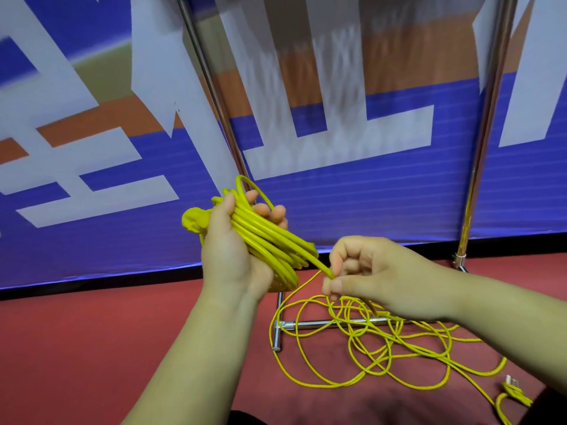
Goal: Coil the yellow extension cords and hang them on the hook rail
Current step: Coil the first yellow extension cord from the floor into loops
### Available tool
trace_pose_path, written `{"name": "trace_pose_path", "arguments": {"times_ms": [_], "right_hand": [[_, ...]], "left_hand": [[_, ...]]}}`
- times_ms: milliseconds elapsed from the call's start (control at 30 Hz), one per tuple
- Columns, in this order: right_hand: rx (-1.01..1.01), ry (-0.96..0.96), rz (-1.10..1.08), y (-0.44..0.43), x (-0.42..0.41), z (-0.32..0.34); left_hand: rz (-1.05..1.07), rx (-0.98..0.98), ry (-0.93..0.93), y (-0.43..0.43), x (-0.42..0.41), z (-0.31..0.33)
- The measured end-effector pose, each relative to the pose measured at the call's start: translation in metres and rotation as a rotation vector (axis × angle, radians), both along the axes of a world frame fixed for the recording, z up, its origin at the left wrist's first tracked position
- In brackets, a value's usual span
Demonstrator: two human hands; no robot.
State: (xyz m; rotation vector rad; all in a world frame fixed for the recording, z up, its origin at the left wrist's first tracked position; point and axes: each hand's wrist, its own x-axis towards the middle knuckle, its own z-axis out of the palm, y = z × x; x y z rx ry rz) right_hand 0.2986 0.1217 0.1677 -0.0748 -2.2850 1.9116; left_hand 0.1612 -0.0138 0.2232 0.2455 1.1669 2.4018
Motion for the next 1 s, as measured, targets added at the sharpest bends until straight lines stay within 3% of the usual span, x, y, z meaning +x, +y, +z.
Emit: {"name": "trace_pose_path", "arguments": {"times_ms": [167,333,467,633,767,1000], "right_hand": [[0.155,-0.234,0.044,0.017,-0.004,-0.023],[0.127,-0.305,-0.215,0.027,-0.013,-0.031],[0.143,-0.278,-0.408,0.029,-0.017,-0.014],[0.024,-0.163,-0.434,0.028,-0.016,0.011],[-0.159,-0.019,-0.319,0.035,-0.001,0.039],[-0.026,0.099,-0.271,0.038,0.003,0.037]], "left_hand": [[-0.001,0.091,-0.1,-0.014,-0.013,0.006],[-0.147,0.059,-0.054,-0.025,-0.02,-0.004],[-0.276,-0.103,0.073,-0.028,-0.019,-0.015],[-0.428,-0.422,0.297,-0.023,-0.003,-0.032],[-0.5,-0.511,0.282,-0.015,0.009,-0.043],[-0.647,-0.512,0.203,-0.003,0.024,-0.048]]}}
